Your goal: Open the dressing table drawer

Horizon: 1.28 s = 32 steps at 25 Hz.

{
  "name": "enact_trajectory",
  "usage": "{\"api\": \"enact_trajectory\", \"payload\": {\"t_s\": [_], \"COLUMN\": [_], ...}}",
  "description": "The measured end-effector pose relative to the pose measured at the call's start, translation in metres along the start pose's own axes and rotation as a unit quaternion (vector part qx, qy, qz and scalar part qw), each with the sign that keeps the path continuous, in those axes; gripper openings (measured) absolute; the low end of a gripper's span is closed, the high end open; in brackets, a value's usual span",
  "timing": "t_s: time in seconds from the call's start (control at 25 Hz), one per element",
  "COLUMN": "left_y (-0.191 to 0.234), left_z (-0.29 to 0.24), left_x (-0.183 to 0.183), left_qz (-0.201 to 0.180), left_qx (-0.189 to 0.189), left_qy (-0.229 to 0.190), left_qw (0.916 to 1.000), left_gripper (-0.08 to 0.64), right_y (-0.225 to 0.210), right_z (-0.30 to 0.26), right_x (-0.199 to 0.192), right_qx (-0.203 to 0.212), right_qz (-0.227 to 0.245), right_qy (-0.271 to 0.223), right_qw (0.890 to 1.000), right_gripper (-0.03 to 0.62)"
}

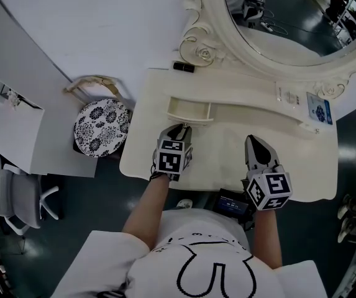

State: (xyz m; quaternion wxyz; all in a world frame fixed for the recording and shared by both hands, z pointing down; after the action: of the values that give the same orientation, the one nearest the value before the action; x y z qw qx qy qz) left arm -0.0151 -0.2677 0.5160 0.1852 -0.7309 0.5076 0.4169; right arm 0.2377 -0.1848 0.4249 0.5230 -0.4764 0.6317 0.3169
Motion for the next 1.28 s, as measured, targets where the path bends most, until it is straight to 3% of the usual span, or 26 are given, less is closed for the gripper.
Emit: {"api": "enact_trajectory", "payload": {"t_s": [0.92,1.08,1.28], "left_y": [-0.002,-0.002,-0.002], "left_z": [0.005,0.006,0.013], "left_x": [-0.006,-0.008,-0.006], "left_qz": [0.006,0.01,0.01], "left_qx": [0.001,-0.003,-0.01], "left_qy": [-0.002,-0.003,-0.018], "left_qw": [1.0,0.9999,0.9997], "left_gripper": [0.101,0.168,0.183], "right_y": [0.006,0.008,0.009], "right_z": [0.011,0.012,0.014], "right_x": [-0.004,-0.002,0.002], "right_qx": [-0.006,-0.008,-0.016], "right_qz": [0.0,0.003,0.004], "right_qy": [0.002,-0.002,-0.01], "right_qw": [1.0,1.0,1.0], "right_gripper": [0.012,0.012,0.012]}}
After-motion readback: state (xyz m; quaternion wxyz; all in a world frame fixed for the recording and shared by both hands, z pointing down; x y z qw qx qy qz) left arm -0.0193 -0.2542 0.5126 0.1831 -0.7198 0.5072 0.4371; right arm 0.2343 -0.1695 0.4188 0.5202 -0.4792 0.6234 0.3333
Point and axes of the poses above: the fingertips, and each gripper's own axes: z backward along the fingers, y to its left, x out of its top, the point moved 10 cm from there along z, backward along the fingers, and after that the axes turned 1 degree about y, right-handed, at the moved point
